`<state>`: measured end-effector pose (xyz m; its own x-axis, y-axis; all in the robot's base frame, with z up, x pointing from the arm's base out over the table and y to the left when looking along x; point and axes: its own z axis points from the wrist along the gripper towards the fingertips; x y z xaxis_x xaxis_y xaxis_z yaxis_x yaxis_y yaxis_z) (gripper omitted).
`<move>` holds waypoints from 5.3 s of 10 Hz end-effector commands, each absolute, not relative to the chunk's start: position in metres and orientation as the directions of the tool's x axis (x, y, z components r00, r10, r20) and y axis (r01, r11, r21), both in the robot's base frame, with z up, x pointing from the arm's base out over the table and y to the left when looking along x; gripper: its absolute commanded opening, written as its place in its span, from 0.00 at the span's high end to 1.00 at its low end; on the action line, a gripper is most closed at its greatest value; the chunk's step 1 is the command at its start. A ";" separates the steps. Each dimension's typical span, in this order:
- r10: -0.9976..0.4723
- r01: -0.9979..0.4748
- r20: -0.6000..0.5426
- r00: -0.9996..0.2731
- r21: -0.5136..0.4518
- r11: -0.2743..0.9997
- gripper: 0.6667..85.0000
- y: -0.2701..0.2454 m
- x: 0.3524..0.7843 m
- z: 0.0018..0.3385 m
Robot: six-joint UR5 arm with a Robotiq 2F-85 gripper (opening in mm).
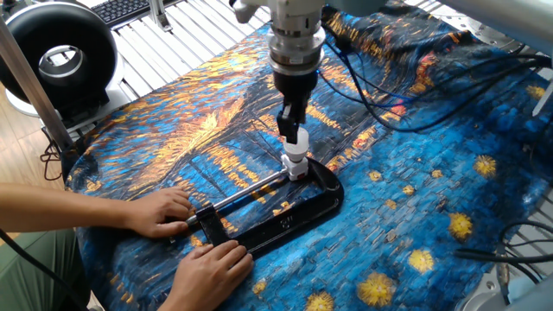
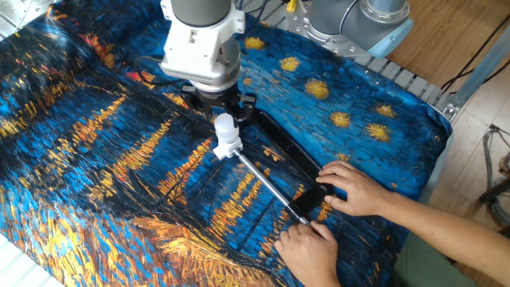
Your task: Install the light bulb by rotating it
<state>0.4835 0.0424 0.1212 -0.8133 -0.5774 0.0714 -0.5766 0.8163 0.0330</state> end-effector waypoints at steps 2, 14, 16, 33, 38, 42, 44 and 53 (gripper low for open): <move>-0.883 -0.883 0.010 -0.469 0.024 0.469 0.30 0.060 0.493 0.123; -0.993 -0.992 0.006 -0.115 -0.046 0.115 0.26 0.047 0.488 0.104; -0.994 -0.993 -0.019 -0.106 -0.043 0.107 0.27 0.051 0.487 0.102; -0.995 -0.994 0.004 -0.100 -0.035 0.100 0.40 0.031 0.482 0.096; -0.987 -0.986 0.020 -0.158 -0.055 0.157 0.63 0.028 0.481 0.097; -0.958 -0.957 0.012 -0.288 -0.048 0.287 0.75 0.030 0.477 0.093; -0.894 -0.895 -0.034 -0.446 -0.015 0.447 0.79 0.041 0.475 0.097; -0.457 -0.453 -0.001 -0.890 0.125 0.883 0.86 0.029 0.476 0.106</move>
<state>0.4709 0.0309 0.0972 -0.7788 -0.6272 -0.0086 -0.6254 0.7754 0.0872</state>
